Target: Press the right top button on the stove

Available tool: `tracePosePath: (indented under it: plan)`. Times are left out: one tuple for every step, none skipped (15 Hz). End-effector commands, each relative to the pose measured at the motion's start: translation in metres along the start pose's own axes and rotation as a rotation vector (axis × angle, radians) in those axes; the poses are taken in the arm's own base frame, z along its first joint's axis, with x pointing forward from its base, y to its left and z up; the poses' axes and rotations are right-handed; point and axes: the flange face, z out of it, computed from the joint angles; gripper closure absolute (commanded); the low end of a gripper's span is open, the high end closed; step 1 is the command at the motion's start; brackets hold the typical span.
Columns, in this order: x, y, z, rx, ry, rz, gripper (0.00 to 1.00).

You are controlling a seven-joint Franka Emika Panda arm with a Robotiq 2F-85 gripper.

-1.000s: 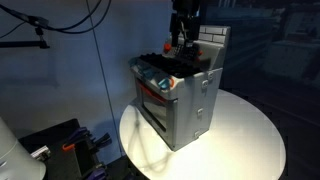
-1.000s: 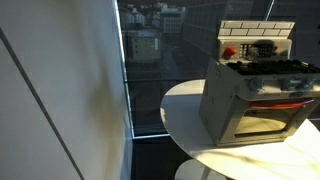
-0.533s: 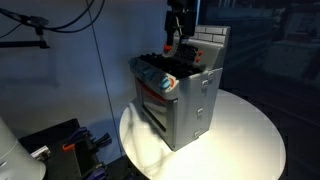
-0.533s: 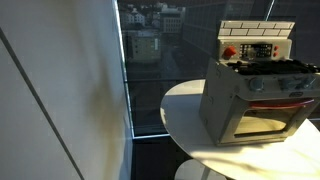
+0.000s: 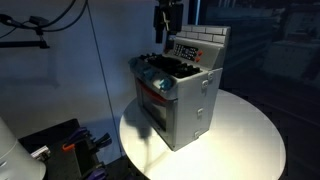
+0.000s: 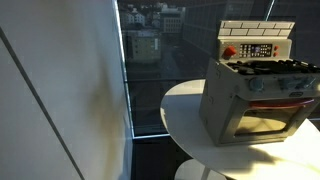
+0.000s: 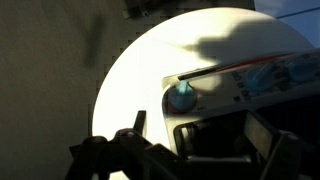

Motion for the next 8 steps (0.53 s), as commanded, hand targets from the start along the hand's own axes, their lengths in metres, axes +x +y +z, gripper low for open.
tracePosePath:
  plan:
    - [-0.0216,0.0054,-0.0041,-0.007,0.013,0.012,0.00]
    - [-0.0235,0.0063,-0.0034,-0.008,0.013,0.014,0.00]
    - [-0.0238,0.0065,-0.0021,-0.010,0.010,0.016,0.00]
    - [-0.0237,0.0067,0.0003,-0.009,0.000,0.016,0.00]
    - [-0.0169,0.0030,-0.0004,0.005,0.000,-0.003,0.00]
    - [-0.0177,0.0031,0.0011,0.005,-0.003,-0.003,0.00]
    - [-0.0181,0.0032,0.0025,0.005,-0.006,-0.003,0.00]
    - [-0.0183,0.0032,0.0034,0.004,-0.008,-0.003,0.00]
